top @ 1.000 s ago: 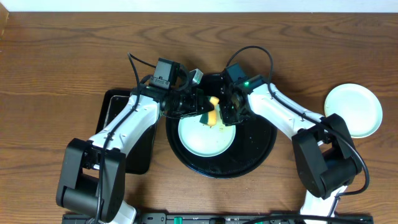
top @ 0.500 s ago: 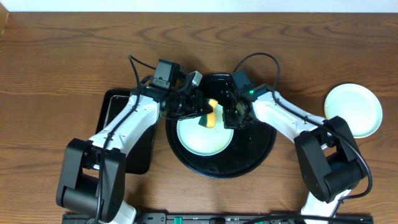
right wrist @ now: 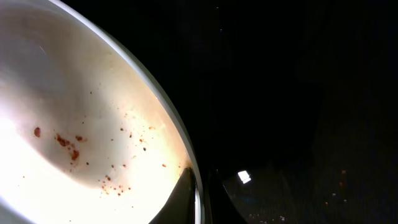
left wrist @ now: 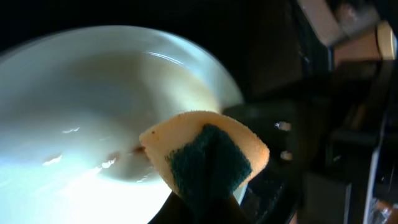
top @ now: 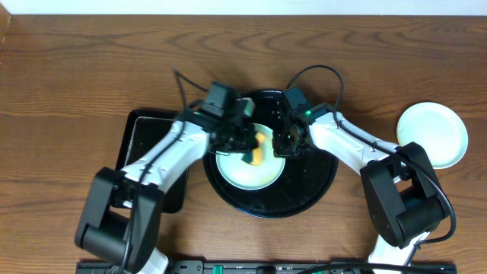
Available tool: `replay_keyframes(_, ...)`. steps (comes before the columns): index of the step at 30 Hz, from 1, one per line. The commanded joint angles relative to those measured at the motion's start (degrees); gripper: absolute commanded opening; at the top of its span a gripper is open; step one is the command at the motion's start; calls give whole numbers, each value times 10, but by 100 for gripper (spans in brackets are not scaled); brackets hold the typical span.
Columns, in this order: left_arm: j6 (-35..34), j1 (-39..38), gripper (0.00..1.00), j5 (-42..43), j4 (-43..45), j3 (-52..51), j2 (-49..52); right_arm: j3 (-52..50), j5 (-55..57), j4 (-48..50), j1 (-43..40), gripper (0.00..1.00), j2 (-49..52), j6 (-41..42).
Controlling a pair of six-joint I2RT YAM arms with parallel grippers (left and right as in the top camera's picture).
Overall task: Clean dirty plates on tray and stack at the side
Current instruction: 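Scrub the blue plate with the sponge while the right gripper holds it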
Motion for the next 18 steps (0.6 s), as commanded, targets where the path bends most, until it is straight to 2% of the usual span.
replay_keyframes(1,9,-32,7,-3,21,-6,33,-24,18,-6,2,1,31,14)
replay_keyframes(12,-49,-41,8,123,169,-7,129,-23,19,-27,-14,1,31,5)
replay_keyframes(16,-51,-40,8,112,170,-7,147,-23,19,-37,-23,1,31,-2)
replay_keyframes(18,-51,-38,7,75,138,-7,154,-23,18,-41,-27,1,31,-5)
